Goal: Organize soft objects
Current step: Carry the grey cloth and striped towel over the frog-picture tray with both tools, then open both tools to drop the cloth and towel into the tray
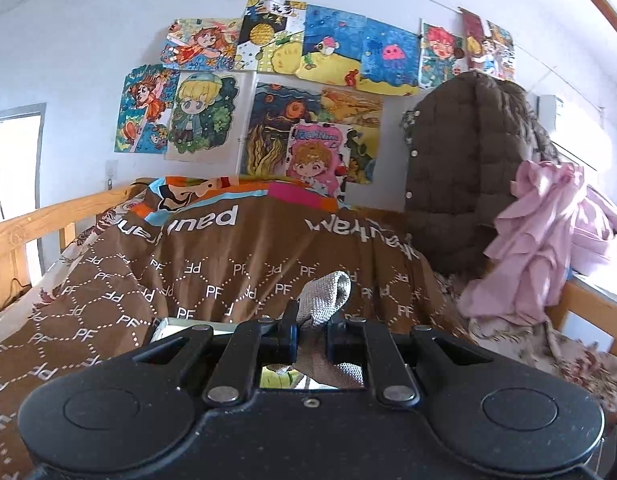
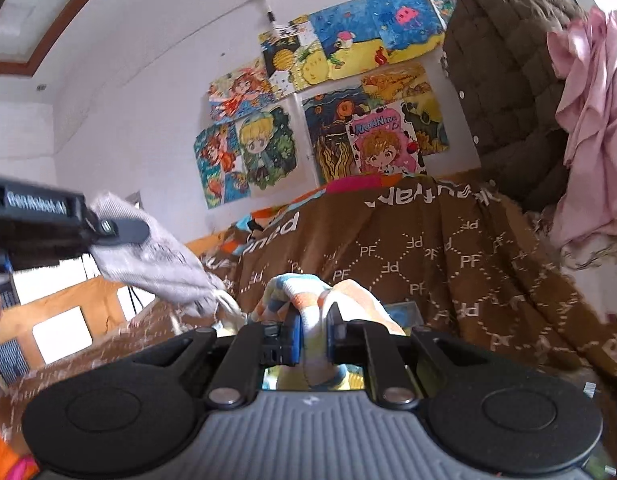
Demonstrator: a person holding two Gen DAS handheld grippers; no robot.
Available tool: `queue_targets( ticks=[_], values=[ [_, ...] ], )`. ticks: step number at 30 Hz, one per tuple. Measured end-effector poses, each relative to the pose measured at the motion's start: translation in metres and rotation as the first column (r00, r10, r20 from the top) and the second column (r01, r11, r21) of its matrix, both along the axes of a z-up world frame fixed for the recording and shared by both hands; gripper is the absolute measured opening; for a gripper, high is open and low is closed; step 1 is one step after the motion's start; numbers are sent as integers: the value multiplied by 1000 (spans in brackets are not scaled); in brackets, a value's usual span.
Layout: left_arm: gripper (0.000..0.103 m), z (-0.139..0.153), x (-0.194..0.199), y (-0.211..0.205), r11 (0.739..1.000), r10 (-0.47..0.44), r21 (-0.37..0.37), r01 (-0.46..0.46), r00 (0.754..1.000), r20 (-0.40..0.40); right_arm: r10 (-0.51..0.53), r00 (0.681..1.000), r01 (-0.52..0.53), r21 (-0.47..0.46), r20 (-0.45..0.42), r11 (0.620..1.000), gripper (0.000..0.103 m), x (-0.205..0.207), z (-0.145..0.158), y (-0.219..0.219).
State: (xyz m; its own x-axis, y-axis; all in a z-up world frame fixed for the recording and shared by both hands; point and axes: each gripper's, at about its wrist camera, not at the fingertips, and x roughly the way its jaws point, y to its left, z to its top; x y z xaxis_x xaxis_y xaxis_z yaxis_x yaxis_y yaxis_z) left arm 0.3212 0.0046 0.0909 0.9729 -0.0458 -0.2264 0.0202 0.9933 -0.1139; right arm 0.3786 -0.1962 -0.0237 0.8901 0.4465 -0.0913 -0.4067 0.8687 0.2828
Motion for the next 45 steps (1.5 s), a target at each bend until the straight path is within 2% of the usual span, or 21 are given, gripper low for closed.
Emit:
queue_targets(
  ticks=[4, 10, 16, 25, 32, 40, 45],
  values=[
    [13, -17, 43, 4, 1000, 24, -20, -23, 1000, 8, 13, 999, -11, 79, -33, 997, 13, 40, -10, 7],
    [13, -51, 99, 9, 997, 48, -68, -48, 999, 0, 55, 996, -44, 137, -77, 990, 13, 77, -27, 7],
    [13, -86, 127, 15, 991, 69, -111, -74, 996, -50, 60, 990, -38, 164, -128, 986, 14, 96, -43, 8],
    [13, -119, 133, 27, 983, 112, -127, -134, 979, -170, 130, 960, -94, 153, -246, 984, 14, 114, -57, 19],
    [13, -130, 130, 28, 986, 92, -116, -117, 975, -203, 155, 935, -114, 143, -319, 983, 15, 119, -68, 26],
    [13, -149, 124, 35, 983, 119, -105, -149, 960, -252, 151, 929, -124, 98, -338, 987, 16, 119, -70, 33],
    [17, -151, 124, 38, 980, 139, -100, -171, 954, -265, 169, 926, -144, 96, -337, 985, 23, 117, -69, 34]
  ],
)
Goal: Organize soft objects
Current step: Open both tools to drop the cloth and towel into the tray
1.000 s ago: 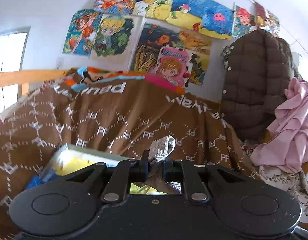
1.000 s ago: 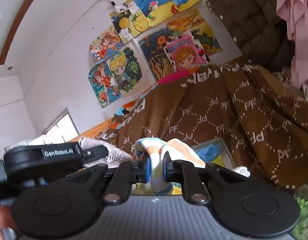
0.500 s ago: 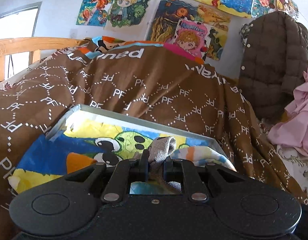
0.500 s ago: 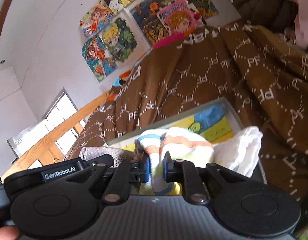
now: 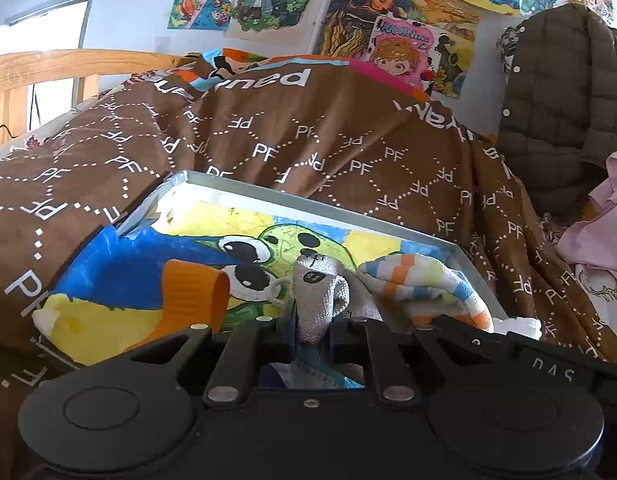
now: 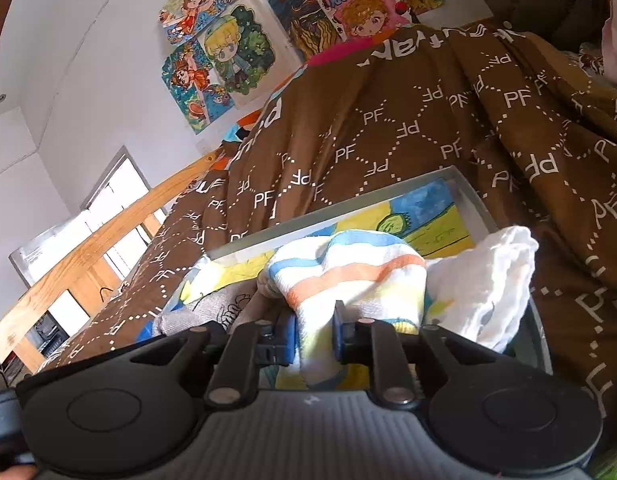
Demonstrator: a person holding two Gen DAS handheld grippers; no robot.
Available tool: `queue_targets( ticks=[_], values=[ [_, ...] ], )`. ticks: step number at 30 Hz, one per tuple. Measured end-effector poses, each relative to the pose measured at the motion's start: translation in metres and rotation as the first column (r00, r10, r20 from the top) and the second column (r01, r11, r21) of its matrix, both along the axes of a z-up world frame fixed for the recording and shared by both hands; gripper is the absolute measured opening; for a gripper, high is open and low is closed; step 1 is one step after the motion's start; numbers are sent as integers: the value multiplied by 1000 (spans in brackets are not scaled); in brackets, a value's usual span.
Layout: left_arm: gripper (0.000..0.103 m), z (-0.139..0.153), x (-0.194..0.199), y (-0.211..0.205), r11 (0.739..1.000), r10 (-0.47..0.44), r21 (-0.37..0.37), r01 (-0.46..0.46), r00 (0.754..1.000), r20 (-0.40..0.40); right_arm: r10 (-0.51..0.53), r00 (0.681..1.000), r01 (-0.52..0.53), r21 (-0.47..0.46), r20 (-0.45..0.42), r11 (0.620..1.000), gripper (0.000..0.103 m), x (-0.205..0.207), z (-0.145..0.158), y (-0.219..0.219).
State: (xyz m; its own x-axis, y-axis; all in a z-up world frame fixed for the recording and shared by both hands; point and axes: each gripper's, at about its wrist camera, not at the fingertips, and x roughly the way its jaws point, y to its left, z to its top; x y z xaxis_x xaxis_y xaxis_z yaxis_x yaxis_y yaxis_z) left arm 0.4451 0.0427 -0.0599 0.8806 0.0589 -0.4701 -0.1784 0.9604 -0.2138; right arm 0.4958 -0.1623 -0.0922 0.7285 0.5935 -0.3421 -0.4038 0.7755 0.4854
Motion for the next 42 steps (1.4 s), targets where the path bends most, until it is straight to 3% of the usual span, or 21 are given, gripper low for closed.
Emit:
queue_targets(
  ticks=[2, 7, 13, 19, 21, 24, 30, 42],
  values=[
    [20, 0, -1, 0, 1000, 8, -1, -8, 1000, -2, -2, 1000, 2, -5, 4, 1000, 24, -1, 2, -1],
    [40, 0, -7, 6, 998, 40, -44, -40, 999, -1, -10, 1000, 10, -29, 12, 1000, 34, -5, 9, -3],
    [65, 5, -22, 11, 995, 71, -78, -69, 997, 19, -26, 999, 28, -52, 42, 998, 57, -13, 25, -8],
    [80, 18, -40, 17, 992, 88, -97, -84, 996, 35, -42, 996, 47, -67, 78, 997, 78, -30, 44, -15],
    [82, 24, -47, 18, 991, 96, -98, -91, 994, 48, -47, 993, 55, -72, 106, 996, 90, -39, 54, -18],
    [92, 36, -58, 16, 992, 97, -87, -91, 993, 70, -53, 988, 66, -86, 145, 994, 97, -54, 67, -23],
    [100, 63, -93, 11, 992, 112, -80, -101, 984, 141, -78, 974, 101, -99, 215, 990, 103, -90, 92, -38],
    [102, 102, -180, 1, 994, 101, -54, -91, 968, 232, -79, 950, 115, -105, 302, 988, 103, -170, 125, -56]
  ],
)
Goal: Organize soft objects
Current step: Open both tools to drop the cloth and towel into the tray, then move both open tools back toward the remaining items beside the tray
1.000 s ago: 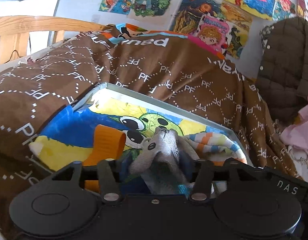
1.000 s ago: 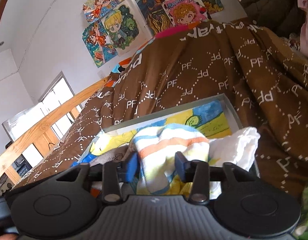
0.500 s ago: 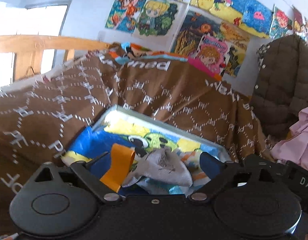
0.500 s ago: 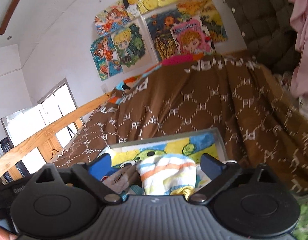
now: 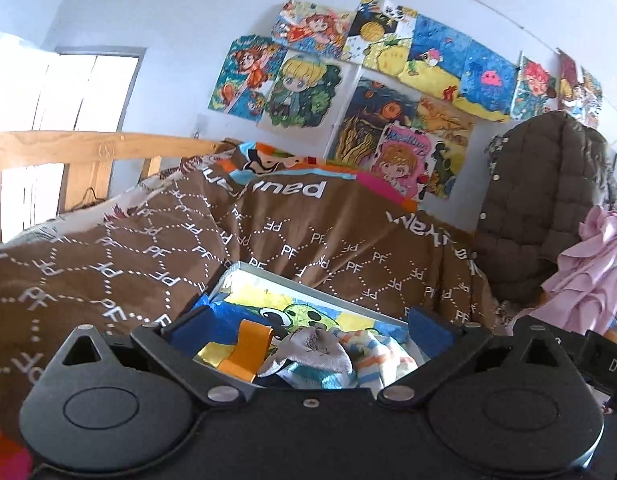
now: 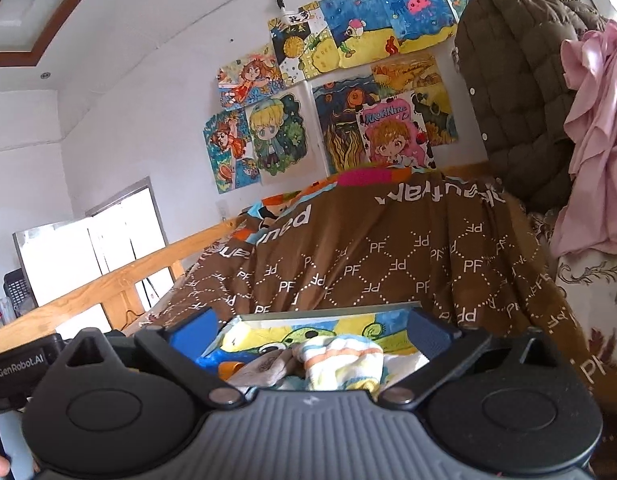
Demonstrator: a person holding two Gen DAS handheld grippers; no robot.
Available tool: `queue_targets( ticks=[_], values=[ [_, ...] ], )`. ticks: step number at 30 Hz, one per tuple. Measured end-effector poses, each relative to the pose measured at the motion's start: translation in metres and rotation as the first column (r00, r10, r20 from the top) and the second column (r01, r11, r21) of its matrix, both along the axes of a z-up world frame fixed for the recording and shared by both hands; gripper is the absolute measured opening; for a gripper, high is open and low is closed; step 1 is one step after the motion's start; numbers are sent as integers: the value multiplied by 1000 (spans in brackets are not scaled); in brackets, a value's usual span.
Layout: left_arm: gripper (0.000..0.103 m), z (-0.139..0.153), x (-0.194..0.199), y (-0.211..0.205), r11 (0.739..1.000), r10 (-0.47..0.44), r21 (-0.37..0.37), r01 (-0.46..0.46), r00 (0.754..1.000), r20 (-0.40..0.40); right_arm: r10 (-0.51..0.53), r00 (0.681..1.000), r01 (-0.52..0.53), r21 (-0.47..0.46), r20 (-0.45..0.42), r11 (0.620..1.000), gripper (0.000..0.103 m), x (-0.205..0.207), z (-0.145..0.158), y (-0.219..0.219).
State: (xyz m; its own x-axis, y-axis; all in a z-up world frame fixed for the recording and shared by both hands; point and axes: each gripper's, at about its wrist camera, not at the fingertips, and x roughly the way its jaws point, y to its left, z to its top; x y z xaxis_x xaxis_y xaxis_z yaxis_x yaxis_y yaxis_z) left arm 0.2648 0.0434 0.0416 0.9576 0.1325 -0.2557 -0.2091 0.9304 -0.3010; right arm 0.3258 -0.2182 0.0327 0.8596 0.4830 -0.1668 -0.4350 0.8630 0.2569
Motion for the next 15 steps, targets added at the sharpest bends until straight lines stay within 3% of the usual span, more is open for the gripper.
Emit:
queue_targets(
  ticks=[15],
  values=[
    [102, 5, -108, -12, 992, 3, 127, -12, 998, 69, -37, 998, 41, -73, 55, 996, 103, -92, -8, -7]
  ],
)
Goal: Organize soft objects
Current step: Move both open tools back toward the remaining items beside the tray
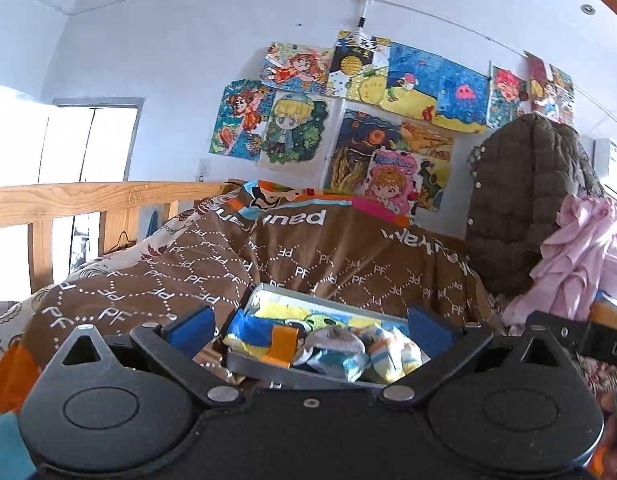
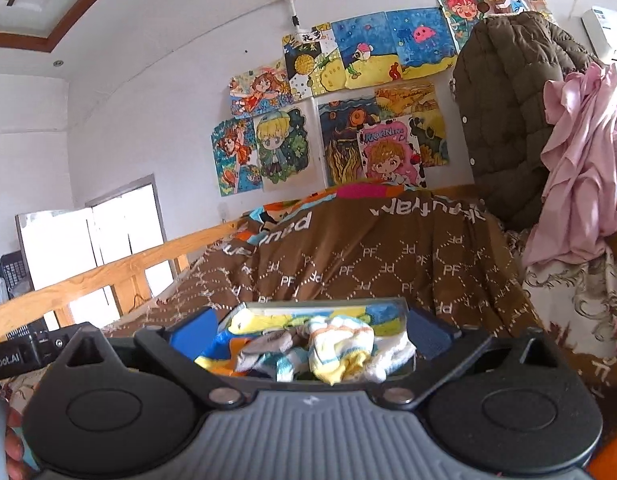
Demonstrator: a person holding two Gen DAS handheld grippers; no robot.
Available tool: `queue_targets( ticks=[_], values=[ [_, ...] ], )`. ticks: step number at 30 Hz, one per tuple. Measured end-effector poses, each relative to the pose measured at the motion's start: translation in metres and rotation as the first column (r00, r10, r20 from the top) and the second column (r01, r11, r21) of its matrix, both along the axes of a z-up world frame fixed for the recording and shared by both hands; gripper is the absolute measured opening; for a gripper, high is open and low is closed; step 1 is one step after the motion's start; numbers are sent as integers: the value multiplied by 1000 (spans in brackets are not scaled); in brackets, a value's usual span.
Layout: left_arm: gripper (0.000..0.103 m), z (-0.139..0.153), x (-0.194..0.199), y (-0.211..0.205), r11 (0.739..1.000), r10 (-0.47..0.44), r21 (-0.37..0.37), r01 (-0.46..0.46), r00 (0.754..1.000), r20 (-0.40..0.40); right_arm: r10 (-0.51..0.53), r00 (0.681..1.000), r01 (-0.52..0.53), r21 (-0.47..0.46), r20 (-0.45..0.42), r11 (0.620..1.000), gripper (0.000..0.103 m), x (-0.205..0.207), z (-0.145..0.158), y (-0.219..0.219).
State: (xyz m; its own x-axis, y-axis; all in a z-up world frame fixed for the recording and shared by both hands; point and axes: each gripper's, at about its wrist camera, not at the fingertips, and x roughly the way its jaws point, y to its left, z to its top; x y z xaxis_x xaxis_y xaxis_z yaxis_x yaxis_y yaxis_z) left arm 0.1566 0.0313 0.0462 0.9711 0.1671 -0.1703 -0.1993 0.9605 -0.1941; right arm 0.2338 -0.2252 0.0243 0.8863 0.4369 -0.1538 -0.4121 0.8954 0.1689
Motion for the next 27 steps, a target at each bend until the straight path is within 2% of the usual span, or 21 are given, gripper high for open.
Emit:
queue_targets(
  ticks=[7, 14, 22, 27],
  values=[
    [102, -24, -27, -1, 999, -36, 17, 37, 998, -45, -11, 998, 6, -88, -58, 996, 103, -27, -16, 7],
    [102, -47, -39, 4, 998, -56, 12, 58, 992, -111, -34, 987, 8, -164, -158, 986, 103, -46, -36, 13],
    [102, -70, -38, 4, 996, -83, 16, 87, 979, -184, -10, 974, -47, -246, -226, 968, 103, -43, -57, 28],
    [102, -80, -35, 2, 992, -111, 35, 122, 968, -224, -11, 958, -89, -336, -286, 938, 103, -39, -69, 41]
  ],
)
